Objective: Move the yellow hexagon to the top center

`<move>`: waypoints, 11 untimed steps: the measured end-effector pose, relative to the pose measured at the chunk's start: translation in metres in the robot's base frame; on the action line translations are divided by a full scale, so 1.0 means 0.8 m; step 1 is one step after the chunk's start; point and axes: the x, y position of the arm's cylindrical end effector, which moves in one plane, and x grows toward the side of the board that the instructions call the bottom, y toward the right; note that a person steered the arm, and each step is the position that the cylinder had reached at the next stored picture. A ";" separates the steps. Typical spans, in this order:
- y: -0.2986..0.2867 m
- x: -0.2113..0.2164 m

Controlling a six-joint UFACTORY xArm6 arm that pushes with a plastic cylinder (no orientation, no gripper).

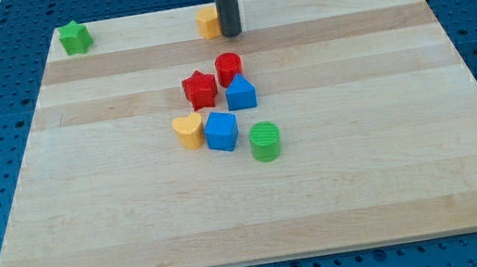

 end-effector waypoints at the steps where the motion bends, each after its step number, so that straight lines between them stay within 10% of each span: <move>1: -0.032 0.024; 8: -0.027 -0.029; 11: -0.149 0.073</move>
